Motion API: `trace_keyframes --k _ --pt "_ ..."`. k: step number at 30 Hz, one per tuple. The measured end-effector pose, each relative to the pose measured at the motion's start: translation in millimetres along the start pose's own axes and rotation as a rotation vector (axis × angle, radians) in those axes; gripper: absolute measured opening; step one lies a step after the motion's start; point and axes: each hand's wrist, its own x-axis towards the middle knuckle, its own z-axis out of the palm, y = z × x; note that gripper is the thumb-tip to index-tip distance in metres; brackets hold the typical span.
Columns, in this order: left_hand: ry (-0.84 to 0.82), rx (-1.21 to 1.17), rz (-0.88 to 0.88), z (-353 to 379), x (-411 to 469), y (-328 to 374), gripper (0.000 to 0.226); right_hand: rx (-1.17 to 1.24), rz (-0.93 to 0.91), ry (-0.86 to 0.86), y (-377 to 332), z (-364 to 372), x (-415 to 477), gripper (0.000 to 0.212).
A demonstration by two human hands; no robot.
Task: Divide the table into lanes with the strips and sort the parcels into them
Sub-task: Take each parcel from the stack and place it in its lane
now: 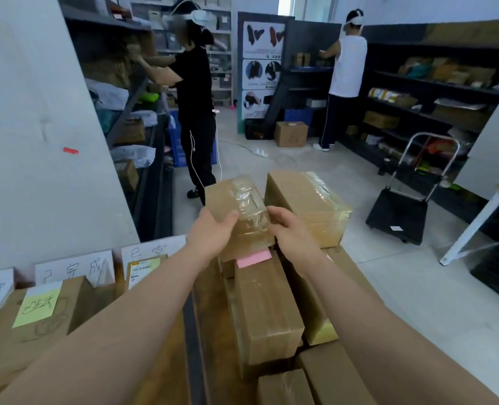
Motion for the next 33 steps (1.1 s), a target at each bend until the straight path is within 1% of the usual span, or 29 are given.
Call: trace_keyframes --k 2,4,6,7,9,10,11,13,14,15,17,18,19,20,22,24,25,26,28,29,30,31,33 --pt "-0.019 -0.262 -0.1 -3.9 -9.5 2.4 0.077 0.11 -0.016 -0.012 -8.7 0.2 -2.3 0.036" --pt "-0.057 -0.441 -0.181 -7.6 -22.5 4.8 0.087 0.201 -0.001 -0.048 -19.2 0.5 -5.7 0.035" --pt "-0.082 -0.5 -0.207 -9.3 -31.8 4.8 0.094 0.224 -0.001 -0.078 -29.3 0.2 -11.8 0.035" --pt "-0.087 -0.504 -0.209 -10.0 -34.9 5.0 0.101 0.22 -0.008 -0.093 -33.1 0.5 -15.0 0.034" --pt "-0.083 -0.509 -0.213 -12.9 -39.1 5.3 0.125 0.202 -0.028 -0.115 -38.9 1.5 -22.9 0.032" --pt "-0.071 -0.517 -0.214 -14.8 -39.5 4.3 0.134 0.198 -0.043 -0.12 -41.4 2.3 -26.4 0.033" --pt "-0.064 -0.533 -0.217 -16.5 -39.4 2.4 0.137 0.194 -0.062 -0.126 -43.5 3.3 -29.2 0.035" --pt "-0.054 -0.572 -0.232 -17.9 -38.7 -3.6 0.13 0.158 -0.098 -0.137 -46.6 5.6 -32.2 0.038" --pt "-0.055 -0.59 -0.24 -18.5 -41.2 -3.3 0.121 0.139 -0.111 -0.151 -47.9 6.1 -33.7 0.038" --pt "-0.057 -0.61 -0.244 -19.4 -47.9 0.2 0.106 0.124 -0.117 -0.16 -48.1 6.2 -34.2 0.038" --pt "-0.053 -0.666 -0.229 -19.8 -55.8 3.2 0.062 0.109 -0.122 -0.172 -48.3 4.4 -36.9 0.037" --pt "-0.055 -0.697 -0.232 -19.3 -57.1 2.3 0.046 0.118 -0.121 -0.167 -48.0 2.8 -38.5 0.036" --pt "-0.061 -0.731 -0.239 -20.5 -60.8 2.4 0.038 0.15 -0.118 -0.144 -47.5 0.6 -39.4 0.036" --pt "-0.068 -0.776 -0.246 -21.3 -63.6 1.6 0.037 0.195 -0.109 -0.096 -47.0 -2.0 -39.9 0.035" --pt "-0.077 -0.899 -0.262 -24.1 -67.2 -1.1 0.043 0.239 -0.082 0.037 -42.3 -9.5 -36.8 0.035" --pt "-0.074 -1.016 -0.295 -27.3 -68.8 -4.4 0.052 0.184 -0.059 0.091 -33.8 -16.2 -33.0 0.029" --pt "-0.068 -1.066 -0.312 -27.7 -69.4 -6.2 0.056 0.141 -0.032 0.072 -27.1 -17.7 -30.4 0.026" --pt "-0.077 -1.104 -0.324 -27.3 -70.7 -6.4 0.058 0.105 0.004 0.024 -23.7 -18.0 -31.5 0.03" --pt "-0.113 -1.17 -0.326 -24.3 -75.0 -5.3 0.06 0.107 0.091 -0.099 -17.5 -15.5 -33.7 0.051" --pt "-0.126 -1.192 -0.329 -21.9 -76.9 -5.0 0.06 0.139 0.117 -0.153 -15.4 -13.4 -34.5 0.056" --pt "-0.144 -1.201 -0.337 -19.5 -79.2 -4.0 0.06 0.174 0.118 -0.192 -15.8 -11.4 -36.4 0.052" --pt "-0.148 -1.191 -0.346 -17.4 -80.1 -4.1 0.059 0.226 0.112 -0.208 -17.0 -9.8 -37.2 0.043" --pt "-0.114 -1.145 -0.341 -14.3 -82.0 -4.3 0.053 0.32 0.095 -0.196 -19.8 -9.1 -38.4 0.032"
